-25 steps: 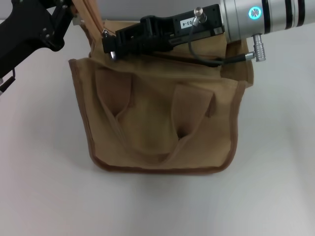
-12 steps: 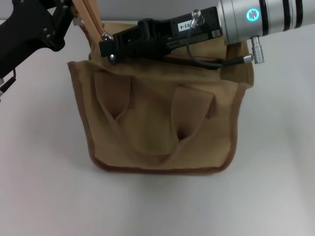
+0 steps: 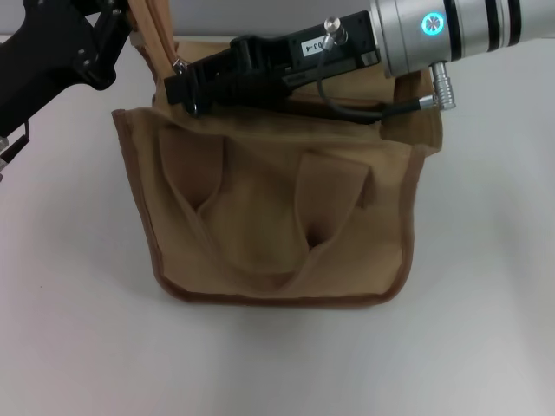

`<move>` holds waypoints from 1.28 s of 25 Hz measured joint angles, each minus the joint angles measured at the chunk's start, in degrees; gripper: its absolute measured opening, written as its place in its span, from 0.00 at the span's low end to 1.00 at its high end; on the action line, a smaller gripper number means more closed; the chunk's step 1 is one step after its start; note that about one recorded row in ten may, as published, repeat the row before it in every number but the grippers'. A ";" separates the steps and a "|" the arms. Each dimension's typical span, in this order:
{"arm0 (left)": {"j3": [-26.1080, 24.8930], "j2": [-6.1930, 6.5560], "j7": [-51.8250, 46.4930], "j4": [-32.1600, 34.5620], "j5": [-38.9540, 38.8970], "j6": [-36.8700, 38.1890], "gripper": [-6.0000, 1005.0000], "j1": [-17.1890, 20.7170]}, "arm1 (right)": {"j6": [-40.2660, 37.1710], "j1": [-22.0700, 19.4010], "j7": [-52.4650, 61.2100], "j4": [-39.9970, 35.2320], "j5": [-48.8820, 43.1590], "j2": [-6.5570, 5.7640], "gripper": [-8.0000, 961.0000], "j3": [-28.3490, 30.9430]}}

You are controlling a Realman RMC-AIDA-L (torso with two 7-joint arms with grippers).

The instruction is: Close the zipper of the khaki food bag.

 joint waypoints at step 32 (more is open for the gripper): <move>1.41 -0.09 -0.11 -0.01 0.03 0.72 0.02 0.06 | 3.75 0.62 -0.48 0.77 -0.21 0.18 0.07 -2.09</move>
